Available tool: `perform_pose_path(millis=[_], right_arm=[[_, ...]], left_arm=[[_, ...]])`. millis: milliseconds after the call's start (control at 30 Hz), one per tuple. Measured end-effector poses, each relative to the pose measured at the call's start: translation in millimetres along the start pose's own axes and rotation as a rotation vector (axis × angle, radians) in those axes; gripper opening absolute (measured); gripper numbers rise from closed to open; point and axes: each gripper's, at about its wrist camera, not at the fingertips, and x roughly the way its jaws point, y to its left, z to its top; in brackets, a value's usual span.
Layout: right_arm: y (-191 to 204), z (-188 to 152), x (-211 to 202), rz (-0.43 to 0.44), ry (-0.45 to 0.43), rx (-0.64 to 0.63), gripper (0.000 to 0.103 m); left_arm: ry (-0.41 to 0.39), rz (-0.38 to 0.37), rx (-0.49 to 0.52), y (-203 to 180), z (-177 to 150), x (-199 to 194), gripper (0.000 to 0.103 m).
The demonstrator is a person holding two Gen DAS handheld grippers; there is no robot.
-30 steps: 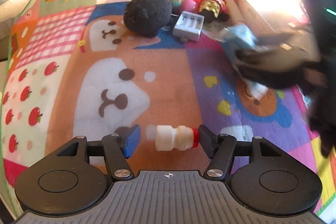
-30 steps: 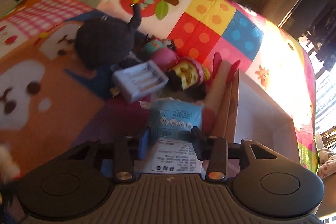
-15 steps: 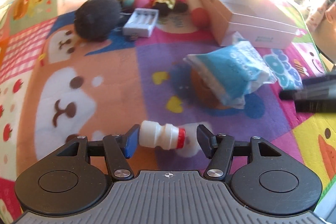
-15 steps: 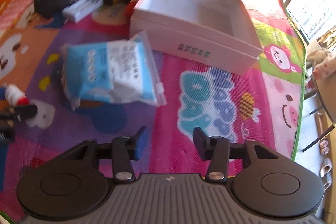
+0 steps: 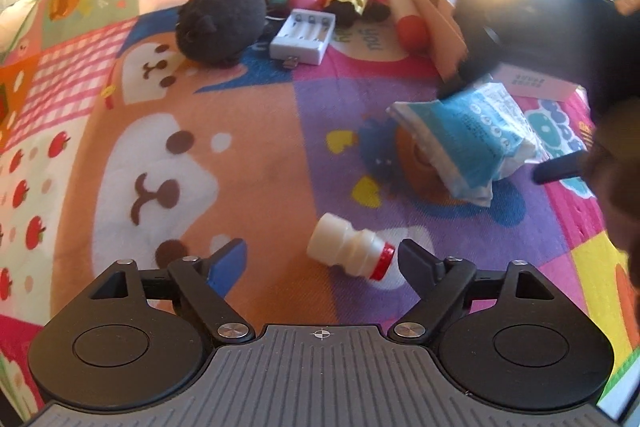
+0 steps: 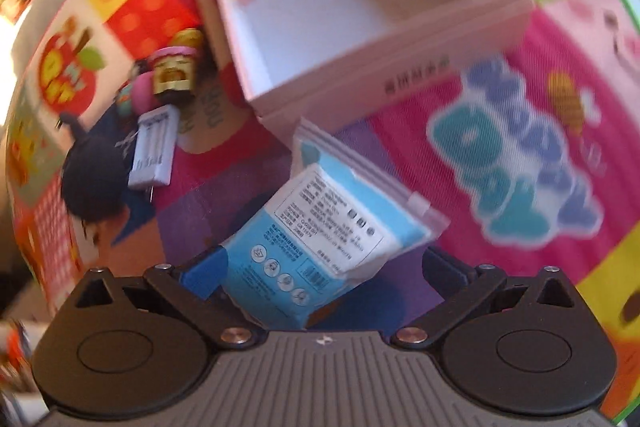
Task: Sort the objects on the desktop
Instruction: 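Carry the bottle and tissue pack into the white box and open both grippers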
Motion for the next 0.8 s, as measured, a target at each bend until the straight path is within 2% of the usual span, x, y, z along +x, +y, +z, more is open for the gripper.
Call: perform_pose_path(millis=[100,133,200,300,400,500,600,667,700,767,800], right_arm=[[-1.9,1.0,13.1,0.049,0.016,0.093,0.102],[2.1,1.8,15.4,0.039,0.011,0.073,0.095],[10.7,1.0,18.0,-0.002,0.001,-0.028,0.087],[13.4,-13.4,11.4,-0.019,-0.031,-0.206,0.073],[-1.0,-32.4,1.8,-0.129,-0.063,-0.361,0.065],[-26.3,-43.0,-6.9,-0.214,-0.088,-0.434,0.065],[-45.0,-40.9,-16.5,-0.202,-0.096,-0.433,0.069],[-49.0,-37.9,-19.3,-0.183,-0.131,-0.448,0.076],[-49.6,-35.6,-18.2,-0.168,-0.153,-0.462,0.084],[-46.1,-33.3,-15.7,-0.16,-0.17,-0.491,0.085],[-44.7,-29.9,-12.0,-0.158,-0.167,-0.493,0.08]], left_arm=[[0.002,-0.014,0.0,1.2,-3.8,-0.8,0.088],[0.003,-0.018,0.003,0.8,-4.7,-0.7,0.088],[0.006,-0.022,0.006,-0.2,-6.2,-0.3,0.088],[0.006,-0.031,0.002,-0.6,-6.5,0.0,0.088],[-0.004,-0.043,0.018,-2.8,-5.3,0.8,0.084],[-0.011,-0.051,0.053,-8.3,-4.4,3.8,0.079],[-0.026,-0.047,0.121,-18.4,-4.0,6.0,0.076],[-0.034,-0.035,0.168,-24.7,-4.5,8.0,0.075],[-0.037,-0.025,0.188,-27.3,-4.3,9.7,0.073],[-0.044,-0.012,0.212,-30.0,-3.8,11.0,0.071],[-0.046,-0.014,0.222,-31.0,-3.2,10.4,0.061]])
